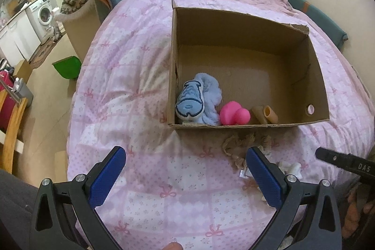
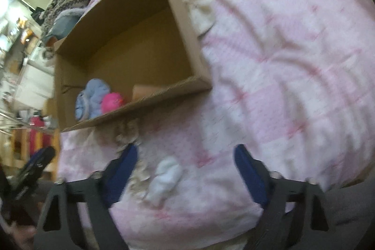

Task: Organize soft objects
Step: 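Grasp the small white sock with the right gripper while the left gripper grasps the cream lace bow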

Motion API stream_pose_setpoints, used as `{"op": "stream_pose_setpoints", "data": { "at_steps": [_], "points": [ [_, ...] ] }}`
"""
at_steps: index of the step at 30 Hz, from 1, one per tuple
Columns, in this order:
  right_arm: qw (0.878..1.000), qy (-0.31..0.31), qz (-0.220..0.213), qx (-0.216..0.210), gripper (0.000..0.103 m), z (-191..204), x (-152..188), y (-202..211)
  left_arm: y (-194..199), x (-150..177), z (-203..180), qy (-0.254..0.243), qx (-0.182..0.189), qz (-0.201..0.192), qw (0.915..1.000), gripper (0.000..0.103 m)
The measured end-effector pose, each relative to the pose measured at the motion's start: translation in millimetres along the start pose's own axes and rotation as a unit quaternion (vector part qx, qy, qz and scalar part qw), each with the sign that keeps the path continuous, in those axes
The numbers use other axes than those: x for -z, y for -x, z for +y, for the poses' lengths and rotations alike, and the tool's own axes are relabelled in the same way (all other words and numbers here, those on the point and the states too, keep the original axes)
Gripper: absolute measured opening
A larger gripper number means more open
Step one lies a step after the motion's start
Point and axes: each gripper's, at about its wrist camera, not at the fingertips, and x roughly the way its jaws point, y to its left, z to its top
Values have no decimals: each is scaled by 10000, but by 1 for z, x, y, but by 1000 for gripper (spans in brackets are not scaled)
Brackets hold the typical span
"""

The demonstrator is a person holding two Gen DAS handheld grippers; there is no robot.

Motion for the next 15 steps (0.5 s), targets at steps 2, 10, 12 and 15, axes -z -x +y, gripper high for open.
{"op": "stream_pose_setpoints", "data": {
  "at_steps": [2,10,12,15],
  "points": [
    [9996,-25,211,-181,74,1,2,-7,-3,0,1,18,5,51,10000,102],
    [9962,239,838,20,57,14,11,-34,-10,1,-1,30,18,178,9998,102],
    [9952,284,924,123,57,16,11,-42,-11,1,-2,28,27,203,9998,102],
    [9927,518,998,447,51,24,13,-53,-14,1,-5,13,30,230,9997,102]
  ]
}}
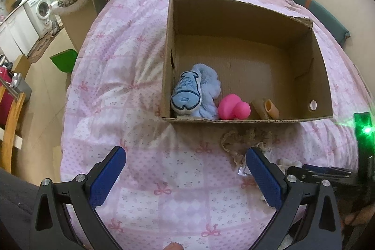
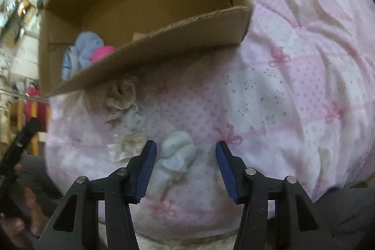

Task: Organize soft objects
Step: 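Grasp the small white sock with the right gripper while the left gripper grasps the cream lace bow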

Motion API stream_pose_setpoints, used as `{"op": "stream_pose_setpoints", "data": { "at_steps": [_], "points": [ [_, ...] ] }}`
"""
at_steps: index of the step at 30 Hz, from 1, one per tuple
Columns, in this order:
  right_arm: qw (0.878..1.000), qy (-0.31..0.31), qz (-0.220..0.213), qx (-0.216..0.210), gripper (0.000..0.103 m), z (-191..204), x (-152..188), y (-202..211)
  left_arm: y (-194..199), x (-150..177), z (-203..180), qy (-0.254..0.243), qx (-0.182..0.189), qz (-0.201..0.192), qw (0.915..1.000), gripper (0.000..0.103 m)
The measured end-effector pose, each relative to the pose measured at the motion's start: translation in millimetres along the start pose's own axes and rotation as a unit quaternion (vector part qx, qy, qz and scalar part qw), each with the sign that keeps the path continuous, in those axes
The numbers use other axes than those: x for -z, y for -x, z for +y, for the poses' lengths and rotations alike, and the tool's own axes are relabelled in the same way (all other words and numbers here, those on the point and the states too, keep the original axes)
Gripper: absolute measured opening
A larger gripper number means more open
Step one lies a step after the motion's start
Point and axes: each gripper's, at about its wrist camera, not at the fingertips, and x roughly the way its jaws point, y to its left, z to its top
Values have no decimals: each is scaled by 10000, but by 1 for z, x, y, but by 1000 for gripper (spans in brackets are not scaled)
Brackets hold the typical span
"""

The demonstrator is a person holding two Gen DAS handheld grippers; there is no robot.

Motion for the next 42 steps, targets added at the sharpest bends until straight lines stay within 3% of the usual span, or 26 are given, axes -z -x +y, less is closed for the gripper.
{"op": "stream_pose_setpoints", "data": {
  "at_steps": [2,4,7,11,16,24,31,35,40,42],
  "points": [
    [9998,159,49,149,50,6,0,-6,-1,0,-2,-26,-7,18,10000,102],
    [9990,344,63,293,34,12,1,-9,-3,1,-3,-65,-27,52,10000,102],
    [9984,463,53,306,28,17,4,-9,-6,2,-2,-82,-83,113,9999,102],
    [9980,274,-437,369,27,16,3,13,-12,7,-1,-84,-52,287,9995,102],
    [9938,-225,-1078,-120,27,-2,0,48,-13,19,-16,-239,150,554,9981,102],
    [9885,-676,-1277,-453,28,-30,-1,67,-34,47,-80,-313,708,1149,9904,101],
    [9855,-817,-1388,-529,28,-36,-2,72,-46,47,-125,-764,671,1127,9884,73],
    [9851,-825,-1386,-590,28,-36,-4,71,-59,45,-132,-894,573,1245,9865,66],
    [9857,-774,-1358,-638,28,-33,-4,70,-66,46,-131,-992,463,1325,9851,22],
    [9858,-758,-1353,-643,28,-33,-5,70,-65,48,-127,-950,459,1374,9849,16]
  ]
}}
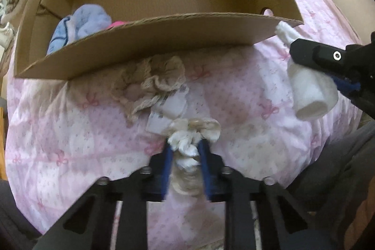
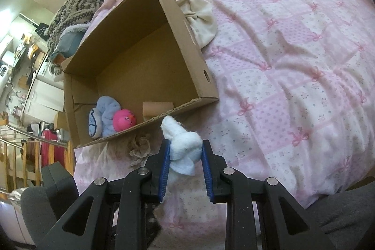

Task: Organize soft objects
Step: 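Grasp the small white sock with the right gripper while the left gripper grasps the cream lace bow, then carry the white sock with the right gripper while the left gripper carries the bow over the box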

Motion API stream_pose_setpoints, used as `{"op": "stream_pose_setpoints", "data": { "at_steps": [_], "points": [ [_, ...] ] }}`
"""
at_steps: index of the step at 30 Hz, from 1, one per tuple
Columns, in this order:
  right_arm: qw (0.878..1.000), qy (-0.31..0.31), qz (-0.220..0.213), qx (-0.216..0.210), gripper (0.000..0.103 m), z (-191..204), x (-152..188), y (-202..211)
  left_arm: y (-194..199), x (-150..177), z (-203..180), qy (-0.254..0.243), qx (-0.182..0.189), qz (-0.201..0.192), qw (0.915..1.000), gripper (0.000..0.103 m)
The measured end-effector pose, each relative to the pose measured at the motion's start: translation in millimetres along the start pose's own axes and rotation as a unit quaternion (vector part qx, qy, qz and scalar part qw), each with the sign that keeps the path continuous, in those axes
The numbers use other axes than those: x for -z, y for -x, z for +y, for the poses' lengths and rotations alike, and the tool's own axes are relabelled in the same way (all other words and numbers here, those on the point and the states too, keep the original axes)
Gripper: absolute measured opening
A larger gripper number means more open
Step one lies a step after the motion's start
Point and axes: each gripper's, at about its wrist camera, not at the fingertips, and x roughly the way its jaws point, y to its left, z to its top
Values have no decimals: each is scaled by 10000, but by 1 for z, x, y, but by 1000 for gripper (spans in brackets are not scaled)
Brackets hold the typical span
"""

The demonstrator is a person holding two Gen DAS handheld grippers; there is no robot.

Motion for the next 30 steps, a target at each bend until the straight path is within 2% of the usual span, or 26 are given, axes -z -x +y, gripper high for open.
{"op": "stream_pose_setpoints", "data": {
  "at_steps": [6,10,13,15,21,26,30],
  "points": [
    [10000,32,37,-22,28,2,0,-3,22,15,23,117,305,1,9995,11],
    [9999,78,80,-44,28,5,1,-5,36,25,45,305,324,-1,9990,11],
    [9998,128,118,-53,28,8,2,-7,44,31,67,509,275,-41,9983,11],
    [9996,180,190,-86,28,11,4,-9,47,33,82,679,92,-85,9976,11],
    [9978,544,368,-47,28,27,14,-17,50,33,114,1219,-150,-315,9919,11],
    [9957,808,456,48,28,37,21,-23,54,32,118,1292,-245,-462,9902,11],
    [9948,906,465,13,28,40,23,-23,58,27,115,1350,-185,-539,9892,11]
  ]
}}
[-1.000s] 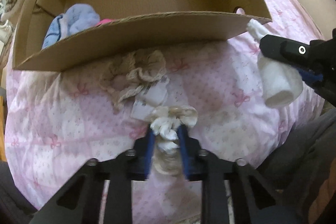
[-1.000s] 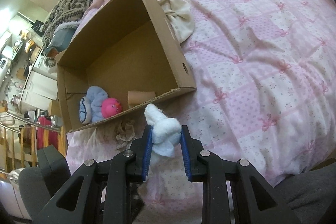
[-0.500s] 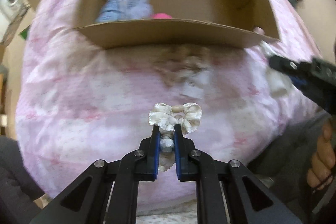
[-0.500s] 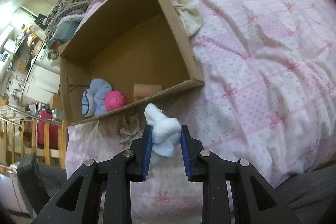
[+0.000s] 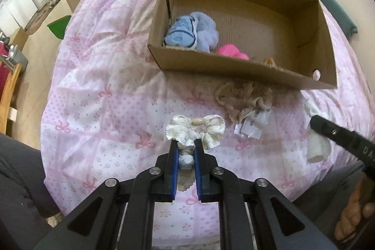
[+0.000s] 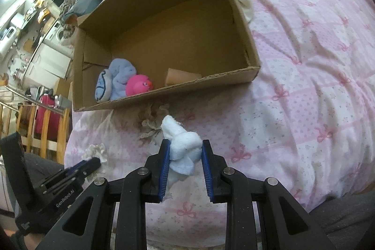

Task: Organize soft objects
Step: 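Carry the white sock with the right gripper while the left gripper carries the bow over the box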

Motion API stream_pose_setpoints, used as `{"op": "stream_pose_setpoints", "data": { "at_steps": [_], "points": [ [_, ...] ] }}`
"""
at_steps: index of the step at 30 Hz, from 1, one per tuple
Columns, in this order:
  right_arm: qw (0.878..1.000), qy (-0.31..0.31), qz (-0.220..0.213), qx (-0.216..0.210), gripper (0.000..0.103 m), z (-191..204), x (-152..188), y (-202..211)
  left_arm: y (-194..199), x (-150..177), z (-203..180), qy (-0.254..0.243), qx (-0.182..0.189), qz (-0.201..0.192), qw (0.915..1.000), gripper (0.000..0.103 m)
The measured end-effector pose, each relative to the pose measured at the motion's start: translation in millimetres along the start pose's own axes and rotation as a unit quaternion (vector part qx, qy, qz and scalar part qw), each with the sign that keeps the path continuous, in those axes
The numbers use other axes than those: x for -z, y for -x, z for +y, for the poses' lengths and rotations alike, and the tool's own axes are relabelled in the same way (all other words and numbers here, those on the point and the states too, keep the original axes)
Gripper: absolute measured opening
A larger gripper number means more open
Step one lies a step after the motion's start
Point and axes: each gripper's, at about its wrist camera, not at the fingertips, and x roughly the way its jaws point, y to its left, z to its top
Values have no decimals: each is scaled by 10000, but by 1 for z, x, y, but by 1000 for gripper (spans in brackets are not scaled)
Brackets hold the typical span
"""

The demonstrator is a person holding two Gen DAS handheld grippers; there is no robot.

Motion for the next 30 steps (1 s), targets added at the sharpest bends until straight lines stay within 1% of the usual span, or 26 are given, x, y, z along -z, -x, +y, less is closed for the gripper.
{"op": "stream_pose_setpoints", "data": {
  "at_steps": [2,6,11,16,18,21,24,27,30],
  "points": [
    [9999,31,-74,-66,28,1,-1,3,6,-3,-2,-7,43,-65,10000,11],
    [9996,115,-244,-127,28,6,-3,12,21,-21,-4,-2,72,-311,9995,11],
    [9970,422,-567,-316,28,25,-10,33,48,-47,-4,-95,79,-710,9974,11],
    [9930,602,-906,-450,28,41,-26,48,61,-76,-10,-378,36,-1006,9942,11],
    [9920,606,-975,-525,28,46,-35,50,62,-90,-11,-452,12,-1079,9931,11],
    [9896,730,-1144,-468,28,51,-51,56,61,-106,-15,-515,22,-1147,9921,11],
    [9876,843,-1278,-353,28,50,-70,57,58,-121,-23,-677,0,-1347,9886,11],
    [9855,987,-1375,-148,28,48,-87,49,47,-134,-34,-746,34,-1375,9877,11],
    [9865,809,-1408,-209,28,38,-97,38,35,-138,-44,-880,25,-1451,9855,11]
  ]
}}
